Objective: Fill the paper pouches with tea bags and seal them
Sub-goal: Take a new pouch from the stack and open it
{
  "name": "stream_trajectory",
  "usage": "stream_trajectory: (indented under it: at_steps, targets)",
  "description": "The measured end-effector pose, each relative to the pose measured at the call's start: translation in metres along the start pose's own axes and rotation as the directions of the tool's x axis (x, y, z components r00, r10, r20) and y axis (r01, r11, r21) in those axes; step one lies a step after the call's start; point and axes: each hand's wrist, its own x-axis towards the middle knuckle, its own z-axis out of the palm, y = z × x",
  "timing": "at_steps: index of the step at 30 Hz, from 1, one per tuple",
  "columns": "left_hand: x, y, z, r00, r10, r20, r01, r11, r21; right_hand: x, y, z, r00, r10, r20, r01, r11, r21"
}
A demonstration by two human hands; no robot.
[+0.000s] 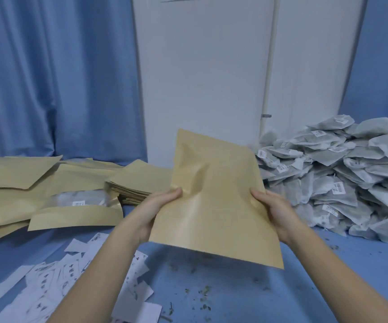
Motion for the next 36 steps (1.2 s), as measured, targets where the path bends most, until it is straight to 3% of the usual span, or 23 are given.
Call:
stream_trajectory:
  at_steps: [2, 4, 7, 8, 11, 17, 19, 21, 23, 25, 28, 30, 33, 36]
  targets:
    - [-0.006, 0.003, -0.021, 0.996, 0.089, 0.012, -0.080, 0.946, -0.314, 0.016, 0.006, 0.028, 0.998, 0.060, 0.016, -0.061, 0.995, 0.081]
    - [-0.011, 0.008, -0.041, 0.971, 0.239, 0.003, -0.191, 0.784, -0.591, 0.049, 0.009, 0.087, 0.997, 0.076, 0.013, -0.077, 0.990, 0.117]
    - [-0.006, 0.018, -0.065, 0.935, 0.313, -0.167, -0.328, 0.587, -0.740, 0.105, 0.007, 0.215, 0.989, 0.082, 0.120, -0.088, 0.995, 0.048]
    - [-0.002, 0.022, -0.071, 0.932, 0.282, -0.228, -0.356, 0.584, -0.730, 0.115, 0.008, 0.253, 0.976, 0.133, 0.169, -0.129, 0.991, -0.036]
    - [0.007, 0.027, -0.088, 0.929, 0.173, -0.327, -0.349, 0.703, -0.620, 0.140, 0.034, 0.310, 0.950, 0.234, 0.206, -0.173, 0.946, -0.275]
    - [0.033, 0.022, -0.104, 0.928, 0.064, -0.367, -0.272, 0.788, -0.552, 0.178, 0.095, 0.265, 0.987, 0.141, 0.077, -0.085, 0.864, -0.496]
    - [0.044, 0.015, -0.102, 0.924, 0.015, -0.383, -0.242, 0.799, -0.551, 0.187, 0.105, 0.240, 0.997, 0.045, 0.056, 0.009, 0.696, -0.718]
    - [0.053, 0.007, -0.102, 0.917, -0.023, -0.398, -0.223, 0.799, -0.558, 0.194, 0.111, 0.211, 0.990, -0.092, 0.107, 0.132, 0.341, -0.931]
    - [0.059, 0.000, -0.102, 0.914, -0.058, -0.400, -0.198, 0.799, -0.568, 0.199, 0.115, 0.180, 0.974, -0.145, 0.175, 0.176, -0.006, -0.984]
    - [0.063, -0.006, -0.103, 0.910, -0.083, -0.405, -0.185, 0.794, -0.578, 0.199, 0.121, 0.154, 0.982, -0.084, 0.168, 0.140, -0.272, -0.952]
    - [0.066, -0.014, -0.102, 0.902, -0.115, -0.416, -0.160, 0.806, -0.570, 0.189, 0.129, 0.129, 0.992, -0.028, 0.123, 0.101, -0.411, -0.906]
    - [0.068, -0.019, -0.097, 0.894, -0.142, -0.425, -0.122, 0.835, -0.537, 0.179, 0.131, 0.120, 0.964, -0.116, 0.241, 0.157, -0.487, -0.859]
    - [0.071, -0.027, -0.079, 0.888, -0.173, -0.426, -0.056, 0.879, -0.474, 0.152, 0.130, 0.112, 0.773, -0.344, 0.533, 0.193, -0.673, -0.714]
    - [0.069, -0.030, -0.056, 0.920, -0.155, -0.361, -0.037, 0.881, -0.472, 0.130, 0.133, 0.104, 0.516, -0.471, 0.715, 0.332, -0.659, -0.674]
